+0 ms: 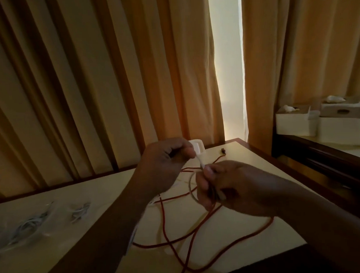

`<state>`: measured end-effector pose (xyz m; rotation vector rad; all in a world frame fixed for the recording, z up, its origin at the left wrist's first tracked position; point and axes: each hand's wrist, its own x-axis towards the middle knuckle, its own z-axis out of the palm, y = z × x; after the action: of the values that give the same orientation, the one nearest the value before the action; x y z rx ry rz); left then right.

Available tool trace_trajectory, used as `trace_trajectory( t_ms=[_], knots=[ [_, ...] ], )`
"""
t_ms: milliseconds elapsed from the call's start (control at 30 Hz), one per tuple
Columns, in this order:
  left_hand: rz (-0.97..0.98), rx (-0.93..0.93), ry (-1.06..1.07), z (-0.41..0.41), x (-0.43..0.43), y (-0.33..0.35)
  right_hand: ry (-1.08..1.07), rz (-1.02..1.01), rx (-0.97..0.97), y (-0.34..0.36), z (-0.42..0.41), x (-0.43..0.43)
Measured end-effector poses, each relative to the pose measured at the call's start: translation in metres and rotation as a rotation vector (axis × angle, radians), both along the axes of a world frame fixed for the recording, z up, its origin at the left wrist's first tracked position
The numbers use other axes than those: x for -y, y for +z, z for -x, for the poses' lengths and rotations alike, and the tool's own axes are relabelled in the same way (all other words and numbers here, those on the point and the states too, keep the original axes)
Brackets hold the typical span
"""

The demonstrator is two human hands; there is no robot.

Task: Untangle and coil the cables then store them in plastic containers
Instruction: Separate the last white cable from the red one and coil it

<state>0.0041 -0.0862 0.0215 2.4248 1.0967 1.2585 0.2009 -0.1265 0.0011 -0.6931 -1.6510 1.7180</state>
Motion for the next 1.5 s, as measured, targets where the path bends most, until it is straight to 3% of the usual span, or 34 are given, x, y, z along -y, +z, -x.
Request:
trace_trajectory(
  t_ms=[100,200,233,333,467,500,600,633,733,800,867,933,1000,1067,1133,1200,1267,1300,1367,1433,1500],
  knots=[
    [0.273,0.270,-0.159,-0.009,-0.001,-0.009,0.061,0.149,-0.505,-0.004,0.011,0.010],
    [0.601,0.314,-0.227,-0.020,0.011,-0.030,-0.136,0.000,-0.702,-0.002,0.023,0.009],
    [0.647,0.249,-0.211,-0.021,0.015,-0.034,-0.281,-0.134,-0.623,-0.001,0.023,0.004],
    [0.483,-0.109,-0.055,-0.019,0.028,-0.030,-0.750,-0.717,0.029,-0.001,0.018,-0.011],
    [0.116,-0.362,0.183,-0.016,0.046,-0.011,-0.651,-1.110,0.699,-0.015,0.020,-0.029],
    [0.024,-0.420,0.228,-0.015,0.050,-0.007,-0.634,-1.089,0.775,-0.019,0.017,-0.034],
    [-0.184,-0.547,0.232,-0.001,0.056,0.011,-0.578,-0.989,0.737,-0.020,0.008,-0.035],
    [-0.303,-0.576,0.174,0.007,0.050,0.019,-0.515,-0.897,0.656,-0.019,0.005,-0.032],
    [-0.571,-0.530,0.053,0.032,0.016,0.030,-0.071,-0.278,0.183,-0.009,0.005,-0.009],
    [-0.511,-0.375,-0.042,0.034,-0.003,0.025,0.169,-0.051,-0.182,-0.002,0.010,0.005],
    [-0.314,-0.202,-0.136,0.025,-0.011,0.014,0.255,-0.021,-0.401,0.001,0.018,0.012],
    [-0.011,-0.067,-0.165,0.019,-0.012,-0.001,0.201,-0.076,-0.556,0.002,0.027,0.016],
    [0.178,-0.146,-0.105,0.018,-0.009,-0.022,0.027,-0.168,-0.656,0.009,0.031,0.015],
    [0.225,-0.420,-0.105,0.010,-0.001,-0.040,-0.352,-0.450,-0.492,0.014,0.029,0.007],
    [0.314,-0.495,-0.072,0.004,0.012,-0.048,-0.744,-0.805,-0.088,0.017,0.022,-0.007],
    [0.341,-0.435,-0.054,0.009,0.023,-0.043,-0.810,-1.063,0.304,0.015,0.012,-0.022],
    [0.254,-0.331,-0.047,0.016,0.036,-0.025,-0.668,-1.156,0.634,0.004,0.002,-0.034],
    [0.156,-0.283,-0.046,0.021,0.041,-0.016,-0.599,-1.138,0.737,-0.001,-0.002,-0.036],
    [-0.083,-0.221,0.007,0.027,0.038,-0.003,-0.498,-1.009,0.743,-0.008,-0.003,-0.032],
    [-0.287,-0.234,0.068,0.031,0.024,0.006,-0.327,-0.687,0.572,-0.007,0.002,-0.018],
    [-0.434,-0.222,0.086,0.032,0.007,0.009,-0.031,-0.275,0.196,-0.002,0.010,0.001]
  ],
)
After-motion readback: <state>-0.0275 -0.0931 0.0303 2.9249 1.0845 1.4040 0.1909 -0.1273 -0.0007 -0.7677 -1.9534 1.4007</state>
